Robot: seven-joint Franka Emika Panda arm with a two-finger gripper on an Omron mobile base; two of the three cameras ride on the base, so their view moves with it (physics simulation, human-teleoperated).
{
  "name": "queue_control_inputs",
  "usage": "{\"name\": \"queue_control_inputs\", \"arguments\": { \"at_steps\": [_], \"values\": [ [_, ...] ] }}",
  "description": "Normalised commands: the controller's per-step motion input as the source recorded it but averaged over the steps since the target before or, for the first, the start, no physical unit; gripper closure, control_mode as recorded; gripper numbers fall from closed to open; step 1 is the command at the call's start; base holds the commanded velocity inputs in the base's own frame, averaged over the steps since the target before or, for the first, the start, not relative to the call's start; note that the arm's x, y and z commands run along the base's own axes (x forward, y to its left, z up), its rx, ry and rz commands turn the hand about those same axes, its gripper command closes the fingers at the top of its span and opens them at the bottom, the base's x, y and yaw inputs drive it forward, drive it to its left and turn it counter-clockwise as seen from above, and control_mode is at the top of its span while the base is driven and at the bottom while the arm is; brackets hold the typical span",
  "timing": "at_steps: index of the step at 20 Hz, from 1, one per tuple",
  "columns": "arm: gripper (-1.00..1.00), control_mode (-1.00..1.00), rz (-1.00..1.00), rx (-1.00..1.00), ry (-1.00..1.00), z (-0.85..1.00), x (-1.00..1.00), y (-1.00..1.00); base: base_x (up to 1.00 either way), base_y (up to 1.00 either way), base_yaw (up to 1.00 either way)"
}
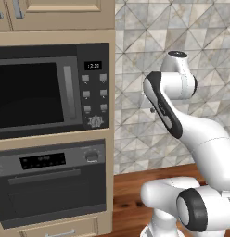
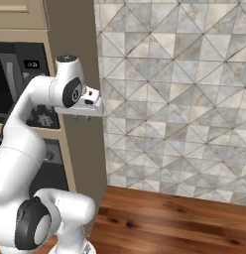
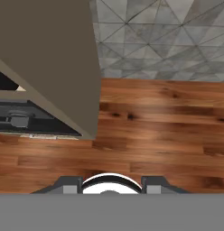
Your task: Take the fish from the oven and place it on the plate on the counter.
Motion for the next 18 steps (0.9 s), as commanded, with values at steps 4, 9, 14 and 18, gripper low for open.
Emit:
{"name": "queue_control_inputs", "arguments": {
  "at_steps": [4, 9, 14, 18],
  "values": [
    [-1.00, -1.00, 0.02, -0.06, 0.01, -0.04, -0.13, 0.07, 0.00, 0.00, 0.00],
    [-1.00, -1.00, 0.07, -0.04, 0.00, -0.16, -0.31, 0.35, 0.00, 0.00, 0.00],
    [-1.00, -1.00, 0.22, -0.01, 0.12, 0.00, -0.06, 0.91, 0.00, 0.00, 0.00],
    [-1.00, -1.00, 0.22, -0.03, 0.24, 0.00, 0.00, 1.00, 0.00, 0.00, 0.00]
  ]
}}
